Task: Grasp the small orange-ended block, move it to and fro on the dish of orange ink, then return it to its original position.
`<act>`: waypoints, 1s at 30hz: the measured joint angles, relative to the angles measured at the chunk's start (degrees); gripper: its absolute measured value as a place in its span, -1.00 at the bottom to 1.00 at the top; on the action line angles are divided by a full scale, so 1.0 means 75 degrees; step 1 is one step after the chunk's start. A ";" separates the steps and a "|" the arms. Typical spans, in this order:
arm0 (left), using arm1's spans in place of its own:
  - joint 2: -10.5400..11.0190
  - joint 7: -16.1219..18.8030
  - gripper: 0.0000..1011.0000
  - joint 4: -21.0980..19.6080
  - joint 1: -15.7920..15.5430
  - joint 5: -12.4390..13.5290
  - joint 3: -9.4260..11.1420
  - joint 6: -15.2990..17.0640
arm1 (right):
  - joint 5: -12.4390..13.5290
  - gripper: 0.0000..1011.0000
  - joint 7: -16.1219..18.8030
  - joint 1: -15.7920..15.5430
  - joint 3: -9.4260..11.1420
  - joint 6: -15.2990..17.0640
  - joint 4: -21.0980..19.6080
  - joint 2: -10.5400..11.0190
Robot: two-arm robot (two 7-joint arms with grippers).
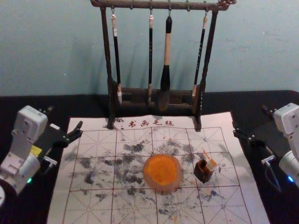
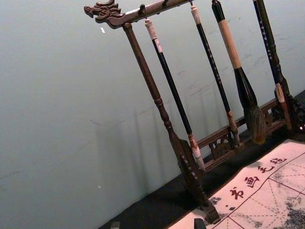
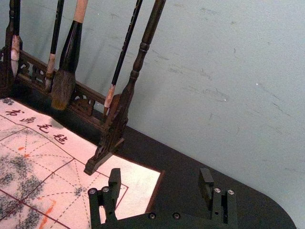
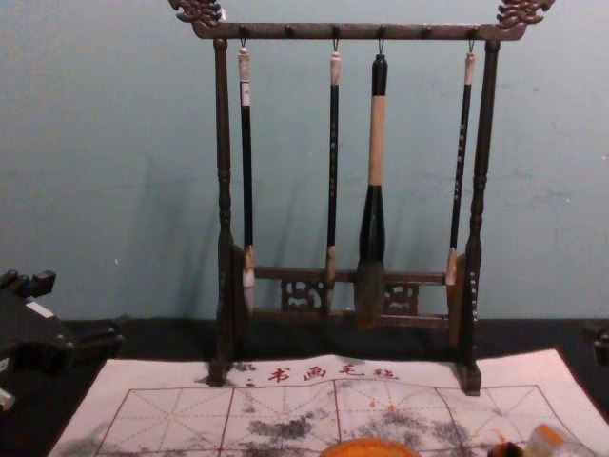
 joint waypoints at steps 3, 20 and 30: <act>0.0000 0.0000 0.98 0.0000 0.0000 0.0000 0.0000 0.0000 | 0.0000 0.98 0.0000 0.0000 0.0000 0.0000 0.0000 0.0000; 0.0000 0.0000 0.98 0.0000 0.0000 -0.0001 0.0000 0.0000 | -0.0001 0.98 0.0005 -0.0002 0.0007 0.0002 -0.0002 -0.0001; 0.0000 0.0000 0.98 0.0000 0.0000 -0.0001 0.0000 0.0000 | 0.0383 0.98 0.0648 -0.0234 0.0303 -0.0073 -0.0377 0.0110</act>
